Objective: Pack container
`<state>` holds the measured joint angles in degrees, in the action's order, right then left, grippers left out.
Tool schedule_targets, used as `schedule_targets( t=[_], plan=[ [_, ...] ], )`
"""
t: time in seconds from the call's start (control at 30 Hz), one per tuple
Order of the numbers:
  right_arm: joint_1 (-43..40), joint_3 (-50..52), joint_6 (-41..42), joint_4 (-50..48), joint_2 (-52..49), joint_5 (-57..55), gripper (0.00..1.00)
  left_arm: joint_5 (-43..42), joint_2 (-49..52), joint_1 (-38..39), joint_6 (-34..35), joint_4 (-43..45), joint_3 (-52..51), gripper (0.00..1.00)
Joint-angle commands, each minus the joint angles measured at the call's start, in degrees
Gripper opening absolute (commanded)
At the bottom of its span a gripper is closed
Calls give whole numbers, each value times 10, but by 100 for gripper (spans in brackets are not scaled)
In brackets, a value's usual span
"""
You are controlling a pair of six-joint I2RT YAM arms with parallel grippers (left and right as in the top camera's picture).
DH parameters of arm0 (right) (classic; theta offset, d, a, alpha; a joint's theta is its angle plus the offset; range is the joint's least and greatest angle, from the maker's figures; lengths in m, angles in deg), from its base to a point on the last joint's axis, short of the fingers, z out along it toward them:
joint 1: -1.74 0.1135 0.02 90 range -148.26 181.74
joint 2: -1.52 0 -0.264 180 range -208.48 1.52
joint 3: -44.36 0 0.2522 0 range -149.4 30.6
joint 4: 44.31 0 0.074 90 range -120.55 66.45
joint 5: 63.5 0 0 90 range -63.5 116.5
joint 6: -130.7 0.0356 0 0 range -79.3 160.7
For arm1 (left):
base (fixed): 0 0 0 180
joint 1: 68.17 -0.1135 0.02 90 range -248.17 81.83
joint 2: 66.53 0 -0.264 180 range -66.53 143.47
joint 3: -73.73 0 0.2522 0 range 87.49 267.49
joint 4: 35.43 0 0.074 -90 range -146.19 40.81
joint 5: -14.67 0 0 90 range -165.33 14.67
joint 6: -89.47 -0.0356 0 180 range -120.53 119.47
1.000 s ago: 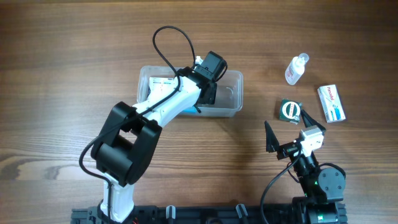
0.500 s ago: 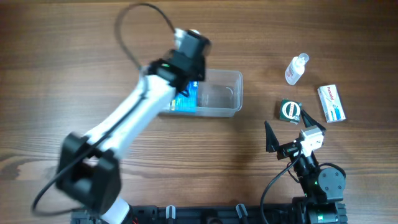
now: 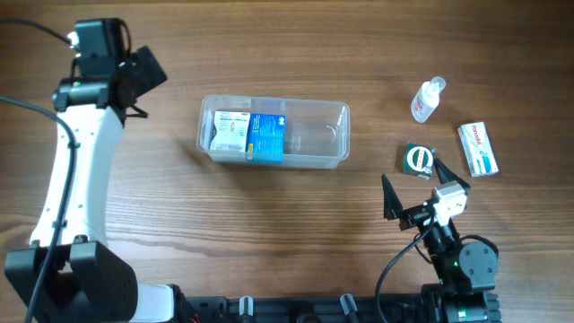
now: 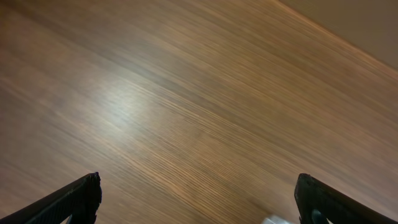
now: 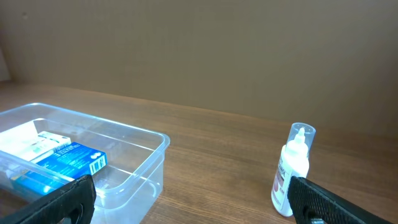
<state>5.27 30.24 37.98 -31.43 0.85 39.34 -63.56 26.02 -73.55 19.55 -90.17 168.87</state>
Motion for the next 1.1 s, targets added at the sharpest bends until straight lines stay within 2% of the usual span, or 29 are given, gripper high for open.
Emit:
schedule_targets(
  t=[0.0, 0.57, 0.63, 0.73, 0.87, 0.97, 1.07],
  plan=[
    [-2, 1, -3, -2, 4, -3, 100, 3, -6, -25, -3, 0, 4, 100],
    [-2, 1, -3, -4, 4, 8, 100, 3, -6, -28, -3, 0, 4, 100],
    [-2, 0, 22, -3, 4, 16, 100, 3, -6, -28, -3, 0, 4, 100],
    [-2, -46, 62, 77, -3, -24, 100, 3, -6, -28, -3, 0, 4, 100],
    [-2, -158, 64, 184, -60, -83, 100, 3, -6, -28, -3, 0, 4, 100],
    [-2, -290, 84, 306, -159, -159, 100, 3, -6, -28, -3, 0, 4, 100],
    [-2, -391, 119, 401, -266, -176, 100, 3, -6, -28, -3, 0, 4, 100]
  ],
)
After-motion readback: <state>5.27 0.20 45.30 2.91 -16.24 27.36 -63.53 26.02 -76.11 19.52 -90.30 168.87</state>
